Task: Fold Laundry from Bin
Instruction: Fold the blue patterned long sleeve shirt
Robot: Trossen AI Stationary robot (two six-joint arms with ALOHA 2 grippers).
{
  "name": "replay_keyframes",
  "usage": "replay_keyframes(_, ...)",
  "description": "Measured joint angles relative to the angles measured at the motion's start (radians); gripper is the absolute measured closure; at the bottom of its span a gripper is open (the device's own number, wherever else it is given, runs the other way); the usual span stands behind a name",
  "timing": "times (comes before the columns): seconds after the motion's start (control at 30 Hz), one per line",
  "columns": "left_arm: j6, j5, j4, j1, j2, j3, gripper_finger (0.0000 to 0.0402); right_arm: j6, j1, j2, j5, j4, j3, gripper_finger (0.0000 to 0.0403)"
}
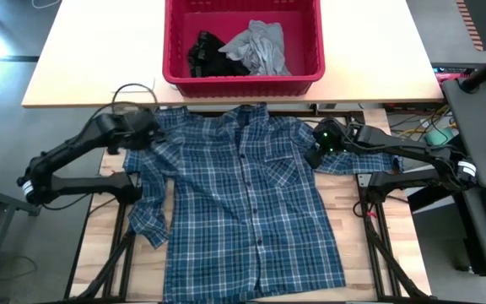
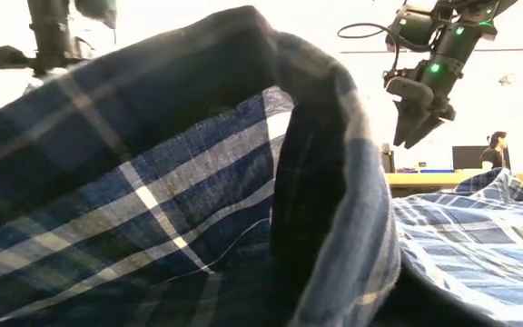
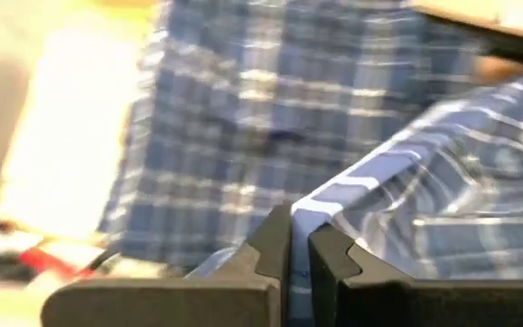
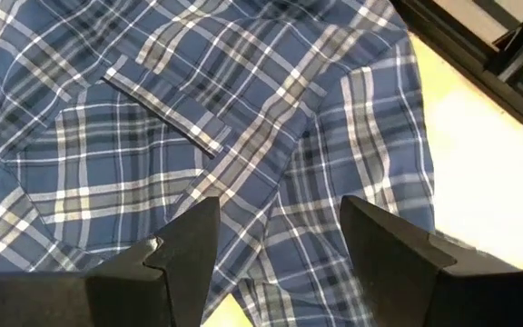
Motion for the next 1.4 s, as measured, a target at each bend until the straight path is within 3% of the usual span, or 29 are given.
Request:
replay_keyframes(0.13,-0.054,-0.018,-0.063,0.004,-0.025,-0.076,0.0401,-0.004,0.000,0.012,-0.004,0.074,0.000,0.0179)
replay_keyframes(0.4,-0.018,0.065,0.093,0.017,0.059,-0.259,0.0398,-0.086,0.000,0.146,-0.060,0.293,-0.008,0.0179)
replay_keyframes(0.53,0.072,0.136,-0.011,0.018,0.086,-0.207,0.0361,-0.097,0.000,0.266,-0.091,0.452,-0.047,0.0179)
replay_keyframes(0.67,0.141,0.153,-0.177,0.017,0.083,-0.088,0.0294,-0.076,0.000,0.352,-0.113,0.661,-0.119,0.0182)
replay_keyframes(0.77,0.192,0.168,-0.175,0.016,0.051,0.013,0.0240,-0.055,0.000,0.394,-0.112,0.789,-0.175,0.0187)
replay_keyframes(0.93,0.287,0.094,0.109,-0.024,0.016,0.129,0.0178,-0.115,0.002,0.448,-0.107,0.849,-0.236,0.0197)
replay_keyframes(1.13,0.511,0.031,0.658,-0.190,0.075,0.061,0.0166,-0.157,0.014,0.501,-0.083,0.792,-0.283,0.0208)
replay_keyframes(1.27,0.490,-0.028,0.897,-0.291,0.181,0.009,0.0167,-0.067,0.038,0.456,-0.024,0.584,-0.297,0.0209)
replay_keyframes(1.4,0.431,-0.027,0.941,-0.336,0.309,0.002,0.0169,-0.002,0.070,0.340,0.014,0.326,-0.303,0.0209)
